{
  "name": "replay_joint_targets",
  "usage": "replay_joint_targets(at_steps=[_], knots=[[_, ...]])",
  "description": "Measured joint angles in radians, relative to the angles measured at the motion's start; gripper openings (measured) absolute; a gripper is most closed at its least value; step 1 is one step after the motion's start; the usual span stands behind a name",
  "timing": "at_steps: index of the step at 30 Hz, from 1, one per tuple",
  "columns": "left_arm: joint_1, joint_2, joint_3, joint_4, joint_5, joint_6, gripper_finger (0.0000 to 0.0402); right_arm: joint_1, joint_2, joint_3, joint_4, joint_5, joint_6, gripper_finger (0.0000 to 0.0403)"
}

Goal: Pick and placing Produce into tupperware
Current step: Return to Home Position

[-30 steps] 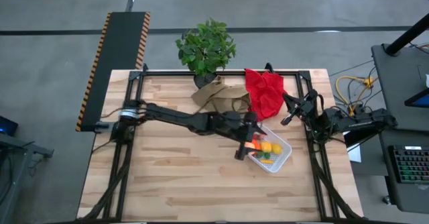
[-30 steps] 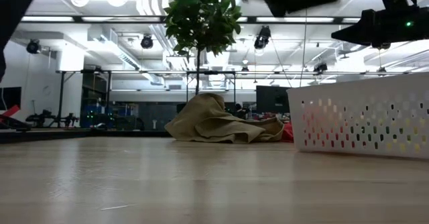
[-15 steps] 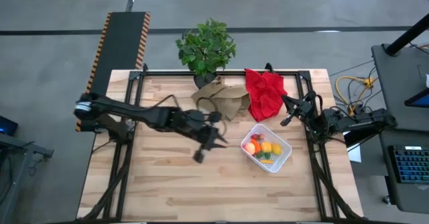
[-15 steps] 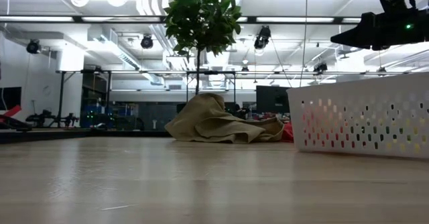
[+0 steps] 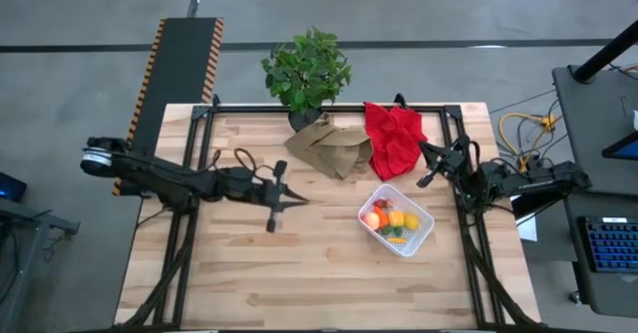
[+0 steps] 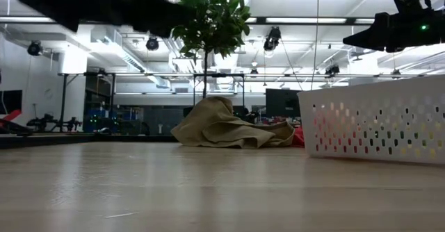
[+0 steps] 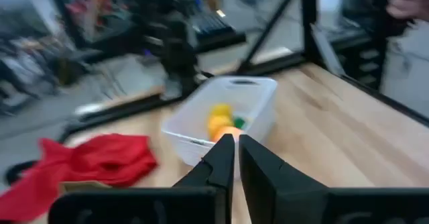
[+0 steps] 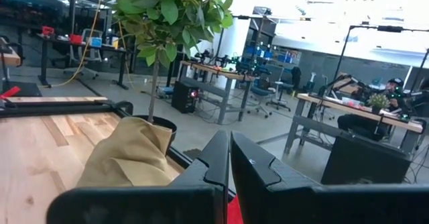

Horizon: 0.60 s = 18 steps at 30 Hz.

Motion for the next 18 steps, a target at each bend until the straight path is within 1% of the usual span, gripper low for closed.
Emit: replay_joint_targets(at_steps=[2, 3, 8, 12, 18], knots=[[0.031, 0.007, -0.068, 0.122, 0.002, 0.005, 0.0003, 0.0, 0.0, 0.0, -0.001, 0.0, 0.003, 0.0009], [0.05, 0.009, -0.092, 0.154, 0.003, 0.004, 0.0002, 0.0, -0.001, 0.0, -0.001, 0.0, 0.003, 0.0009], [0.131, -0.016, -0.173, 0.163, 0.0, 0.001, 0.0001, 0.0, -0.001, 0.0, -0.008, 0.0, 0.002, 0.0009], [0.161, -0.102, -0.232, 0.168, -0.001, 0.001, 0.0, 0.0, -0.001, 0.0, -0.01, 0.0, 0.003, 0.0009], [0.166, -0.305, -0.361, 0.163, -0.033, -0.024, 0.0, 0.0, -0.001, 0.0, -0.017, 0.0, 0.007, 0.0009]])
